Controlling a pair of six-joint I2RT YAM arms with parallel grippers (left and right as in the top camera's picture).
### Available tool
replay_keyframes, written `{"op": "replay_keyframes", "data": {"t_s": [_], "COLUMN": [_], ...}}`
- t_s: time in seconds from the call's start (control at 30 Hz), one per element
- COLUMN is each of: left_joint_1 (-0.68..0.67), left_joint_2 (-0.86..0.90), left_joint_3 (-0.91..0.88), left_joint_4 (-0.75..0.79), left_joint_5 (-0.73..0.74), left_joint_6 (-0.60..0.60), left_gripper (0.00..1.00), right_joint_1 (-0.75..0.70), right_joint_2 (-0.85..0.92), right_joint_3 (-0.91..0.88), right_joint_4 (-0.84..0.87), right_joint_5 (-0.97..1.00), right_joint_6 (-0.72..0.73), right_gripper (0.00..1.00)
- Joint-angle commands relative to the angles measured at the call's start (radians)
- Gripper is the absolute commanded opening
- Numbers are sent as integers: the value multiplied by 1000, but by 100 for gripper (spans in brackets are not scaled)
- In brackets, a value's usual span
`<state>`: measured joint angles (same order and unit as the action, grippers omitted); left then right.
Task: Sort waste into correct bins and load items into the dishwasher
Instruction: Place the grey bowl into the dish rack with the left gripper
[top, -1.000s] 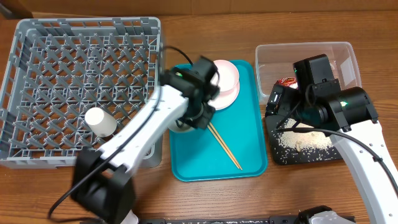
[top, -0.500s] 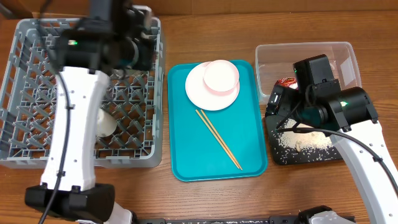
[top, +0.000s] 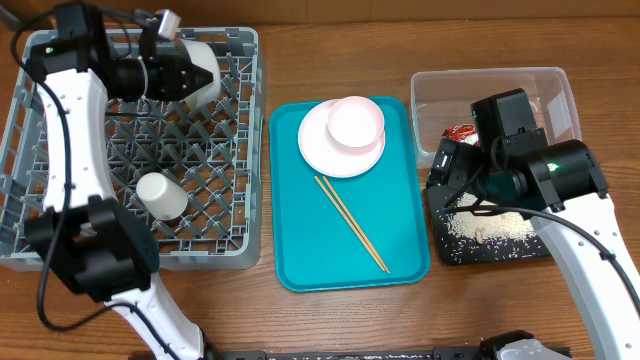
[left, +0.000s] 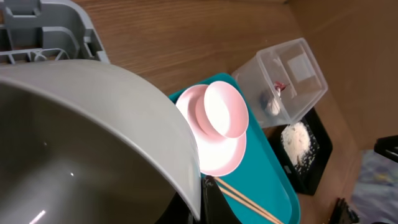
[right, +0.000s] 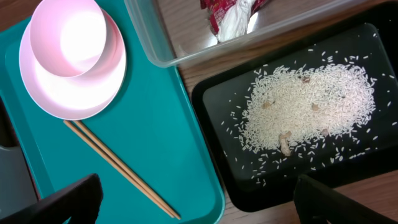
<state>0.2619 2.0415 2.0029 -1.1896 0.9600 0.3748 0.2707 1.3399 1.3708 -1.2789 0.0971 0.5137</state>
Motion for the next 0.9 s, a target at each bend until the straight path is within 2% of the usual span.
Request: {"op": "replay_keyframes", "data": {"t_s": [0.0,0.13,0.27,0.43,0.57,0.63,0.73,0.8,0.87], "left_joint_1": [43,66,87,130,159,166,171,172,176], "left_joint_2": [79,152,222,272,286,287,287,287,286], "left_joint_3": [15,15,15,15,15,15,15,15,17], "left_joint_4": [41,92,147,154,138,124,115,112,104], "left_joint_5": [209,294,317,303,211,156,121,121,121], "left_joint_6": [59,59,43,40,38,37,37,37,28], "left_gripper": [4,4,4,4,5,18,31,36,58], "right_joint_1": [2,2,2,2,2,2,2,2,2], "right_joint_2": [-3,-3,-3,-3,-3,-3,-3,-3,-3], "right_joint_3": [9,9,9,9,9,9,9,9,9], "right_joint_4": [-3,-3,-10,-11,-10,-11,-10,-10,-10], "right_joint_5": [14,14,14,15,15,14,14,14,14], "right_joint_6": [7,7,7,7,7,7,7,7,7], "right_gripper": [100,100,100,100,100,100,100,100,100]}}
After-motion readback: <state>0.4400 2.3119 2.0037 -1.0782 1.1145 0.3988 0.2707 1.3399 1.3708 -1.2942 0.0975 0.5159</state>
